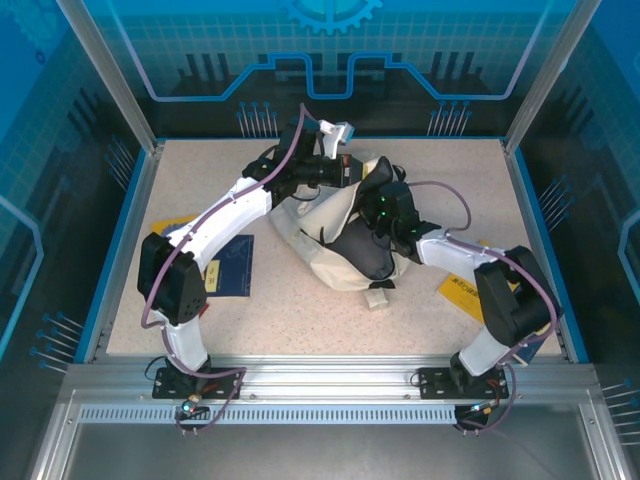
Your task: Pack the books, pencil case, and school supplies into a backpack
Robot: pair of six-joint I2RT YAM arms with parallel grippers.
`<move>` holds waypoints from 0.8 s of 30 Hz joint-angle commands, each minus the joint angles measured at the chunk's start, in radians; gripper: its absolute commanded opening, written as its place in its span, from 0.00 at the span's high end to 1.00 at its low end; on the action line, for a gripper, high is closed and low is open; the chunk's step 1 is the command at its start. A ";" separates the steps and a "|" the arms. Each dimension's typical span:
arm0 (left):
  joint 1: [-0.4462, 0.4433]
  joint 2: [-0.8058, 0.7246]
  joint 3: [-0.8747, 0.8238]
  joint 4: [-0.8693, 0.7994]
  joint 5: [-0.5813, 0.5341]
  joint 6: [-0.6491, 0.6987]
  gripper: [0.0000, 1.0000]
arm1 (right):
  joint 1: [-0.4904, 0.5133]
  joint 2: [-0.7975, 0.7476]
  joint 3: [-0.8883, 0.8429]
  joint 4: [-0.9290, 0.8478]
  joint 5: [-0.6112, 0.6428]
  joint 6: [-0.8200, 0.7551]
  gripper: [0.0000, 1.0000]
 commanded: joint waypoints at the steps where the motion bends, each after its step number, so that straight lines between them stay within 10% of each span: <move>1: -0.007 -0.037 0.006 0.078 0.005 -0.008 1.00 | 0.016 0.060 0.064 0.190 0.012 0.042 0.99; 5: 0.002 -0.023 0.003 0.073 -0.007 -0.004 1.00 | 0.014 0.152 0.122 0.138 -0.038 0.077 0.88; 13: 0.039 0.016 0.001 0.060 0.015 0.002 1.00 | -0.015 0.075 0.119 -0.170 -0.148 0.048 0.29; 24: 0.070 0.031 -0.038 0.076 0.018 0.023 1.00 | -0.036 -0.155 0.023 -0.431 -0.300 -0.053 0.40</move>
